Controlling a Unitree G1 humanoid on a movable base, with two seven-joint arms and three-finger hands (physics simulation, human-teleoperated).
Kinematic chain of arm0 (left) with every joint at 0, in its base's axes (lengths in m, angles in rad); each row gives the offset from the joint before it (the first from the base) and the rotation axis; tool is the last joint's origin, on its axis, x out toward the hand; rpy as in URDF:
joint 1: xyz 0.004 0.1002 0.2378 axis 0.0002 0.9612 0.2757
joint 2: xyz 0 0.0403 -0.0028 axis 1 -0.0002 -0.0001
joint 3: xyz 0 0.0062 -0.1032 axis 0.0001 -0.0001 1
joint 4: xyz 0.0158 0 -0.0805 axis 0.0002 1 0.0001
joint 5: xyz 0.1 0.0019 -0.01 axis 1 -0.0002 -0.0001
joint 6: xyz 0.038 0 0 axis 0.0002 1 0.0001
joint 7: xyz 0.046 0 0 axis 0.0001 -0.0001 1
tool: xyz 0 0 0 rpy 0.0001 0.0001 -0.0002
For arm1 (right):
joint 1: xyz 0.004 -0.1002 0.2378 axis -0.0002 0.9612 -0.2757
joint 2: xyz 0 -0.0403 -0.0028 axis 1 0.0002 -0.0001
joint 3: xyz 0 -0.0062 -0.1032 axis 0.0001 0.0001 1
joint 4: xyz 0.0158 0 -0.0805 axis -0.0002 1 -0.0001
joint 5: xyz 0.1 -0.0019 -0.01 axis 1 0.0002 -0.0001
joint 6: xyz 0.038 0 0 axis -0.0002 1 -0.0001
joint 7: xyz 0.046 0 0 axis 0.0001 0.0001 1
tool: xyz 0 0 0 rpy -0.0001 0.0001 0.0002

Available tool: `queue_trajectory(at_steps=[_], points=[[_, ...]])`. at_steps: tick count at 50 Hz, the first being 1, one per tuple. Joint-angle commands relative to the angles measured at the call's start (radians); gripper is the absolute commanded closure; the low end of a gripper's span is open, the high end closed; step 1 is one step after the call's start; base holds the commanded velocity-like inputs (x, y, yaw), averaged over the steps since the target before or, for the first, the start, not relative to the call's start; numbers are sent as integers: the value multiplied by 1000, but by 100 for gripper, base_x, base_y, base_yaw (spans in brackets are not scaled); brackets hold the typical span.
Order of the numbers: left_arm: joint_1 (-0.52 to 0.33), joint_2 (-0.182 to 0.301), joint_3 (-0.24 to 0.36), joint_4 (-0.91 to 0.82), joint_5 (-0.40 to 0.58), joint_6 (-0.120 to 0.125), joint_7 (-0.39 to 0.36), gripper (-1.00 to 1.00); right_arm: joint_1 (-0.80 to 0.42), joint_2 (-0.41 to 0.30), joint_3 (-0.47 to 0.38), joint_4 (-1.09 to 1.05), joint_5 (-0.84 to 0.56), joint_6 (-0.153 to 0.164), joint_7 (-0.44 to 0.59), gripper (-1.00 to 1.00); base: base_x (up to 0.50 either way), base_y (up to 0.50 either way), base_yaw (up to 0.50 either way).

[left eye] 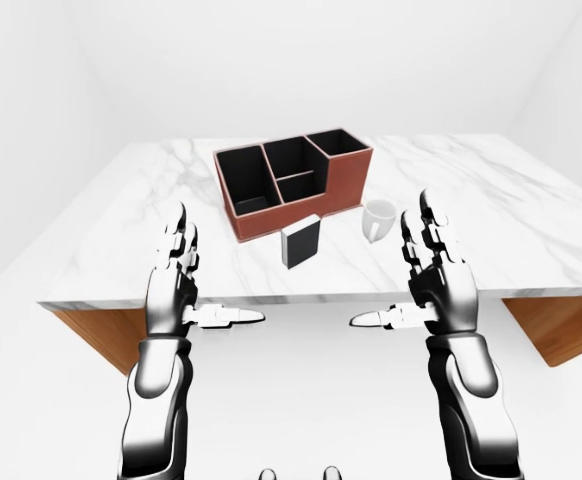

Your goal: Pick up the book and place it in the front compartment of the caddy.

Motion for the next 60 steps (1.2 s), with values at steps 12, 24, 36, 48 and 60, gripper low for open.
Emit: queue_trajectory(at_steps=[12,24,36,48,60], points=[[-5,3,7,-36,-7,0,-3,-100,11,1,15,-26,-8,0,7,-100,50,0,0],[-10,6,17,-90,-16,0,-7,-100,12,1,19,-57,-16,0,8,-100,50,0,0],[-11,7,21,-106,-19,0,-11,-100,8,1,19,-72,-19,0,6,-100,50,0,0],[-17,10,27,-117,-21,0,-12,-100,1,0,16,-93,-21,0,3,-100,50,0,0],[-16,10,31,-129,-26,0,-13,-100,4,2,22,-95,-40,0,-5,-100,4,0,0]])
